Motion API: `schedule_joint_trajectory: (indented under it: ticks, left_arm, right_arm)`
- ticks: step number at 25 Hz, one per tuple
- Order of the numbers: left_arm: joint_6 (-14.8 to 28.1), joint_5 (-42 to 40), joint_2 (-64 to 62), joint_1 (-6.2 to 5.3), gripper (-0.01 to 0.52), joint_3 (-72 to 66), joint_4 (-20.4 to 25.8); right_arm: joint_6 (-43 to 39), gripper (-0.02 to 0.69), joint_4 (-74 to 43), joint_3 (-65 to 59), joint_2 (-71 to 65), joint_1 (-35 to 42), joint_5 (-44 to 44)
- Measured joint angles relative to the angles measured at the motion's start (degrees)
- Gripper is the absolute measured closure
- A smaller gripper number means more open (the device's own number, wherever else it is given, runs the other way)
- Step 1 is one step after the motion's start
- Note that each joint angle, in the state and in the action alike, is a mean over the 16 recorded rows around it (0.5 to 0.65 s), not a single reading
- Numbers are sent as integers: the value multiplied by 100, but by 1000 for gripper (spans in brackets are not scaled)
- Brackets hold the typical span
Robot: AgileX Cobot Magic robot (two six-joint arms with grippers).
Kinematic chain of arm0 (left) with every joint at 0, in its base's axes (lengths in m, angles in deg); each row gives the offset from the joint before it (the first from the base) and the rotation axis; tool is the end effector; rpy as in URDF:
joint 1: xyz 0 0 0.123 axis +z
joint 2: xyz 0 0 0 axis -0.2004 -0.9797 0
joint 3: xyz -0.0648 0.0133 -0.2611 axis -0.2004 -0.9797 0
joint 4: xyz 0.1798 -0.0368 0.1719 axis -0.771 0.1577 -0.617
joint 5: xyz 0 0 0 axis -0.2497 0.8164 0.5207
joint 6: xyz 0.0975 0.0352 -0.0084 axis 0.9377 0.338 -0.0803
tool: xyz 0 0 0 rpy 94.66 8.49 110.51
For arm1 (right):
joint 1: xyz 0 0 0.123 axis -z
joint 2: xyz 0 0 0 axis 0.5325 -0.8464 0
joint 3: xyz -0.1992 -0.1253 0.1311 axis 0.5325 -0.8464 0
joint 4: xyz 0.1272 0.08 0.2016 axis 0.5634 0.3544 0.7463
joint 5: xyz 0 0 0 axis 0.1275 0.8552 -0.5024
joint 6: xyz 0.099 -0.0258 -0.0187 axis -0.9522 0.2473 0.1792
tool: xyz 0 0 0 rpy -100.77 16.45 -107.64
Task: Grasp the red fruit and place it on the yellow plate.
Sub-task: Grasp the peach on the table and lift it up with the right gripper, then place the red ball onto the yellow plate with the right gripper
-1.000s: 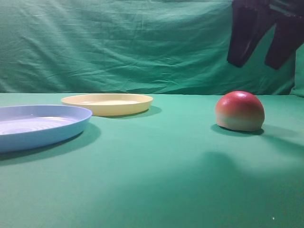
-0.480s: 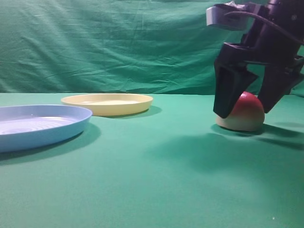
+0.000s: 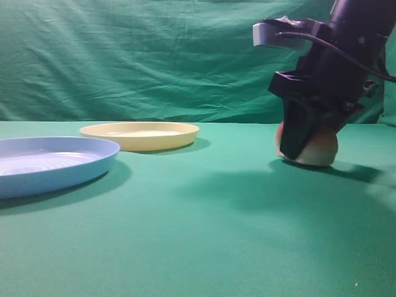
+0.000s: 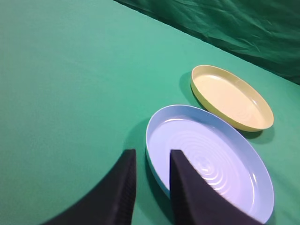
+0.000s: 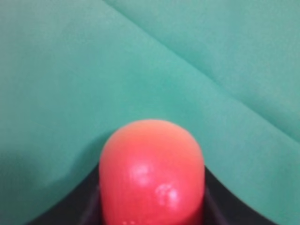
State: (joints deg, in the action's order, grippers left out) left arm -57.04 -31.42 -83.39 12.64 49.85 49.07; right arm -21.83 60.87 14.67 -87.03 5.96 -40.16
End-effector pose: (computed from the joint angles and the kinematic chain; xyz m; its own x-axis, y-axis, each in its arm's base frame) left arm 0.0811 -0.0032 0.1726 -0.2658 -0.2505 -0.9309 -0.0410 0.9677 -0.2487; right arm 0.3679 0.1936 0.1979 -0.6318 -0.5145 -0.5798 -0.6209 0.7837 -0.0188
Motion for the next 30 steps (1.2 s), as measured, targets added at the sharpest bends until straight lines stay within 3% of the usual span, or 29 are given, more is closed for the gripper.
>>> schedule_joint_trajectory:
  ticks: [12, 25, 28, 30]
  left_arm:
    - [0, 0, 0, 0, 357, 0, 0]
    - [0, 0, 0, 0, 357, 0, 0]
    - [0, 0, 0, 0, 357, 0, 0]
    - [0, 0, 0, 0, 357, 0, 0]
  right_arm:
    - [27, 422, 115, 2250, -1542, -731, 3]
    - [142, 107, -113, 3139, -2205, -860, 320]
    - [144, 82, -235, 3351, -2013, -860, 627]
    - [110, 110, -322, 3500, -1830, -860, 922]
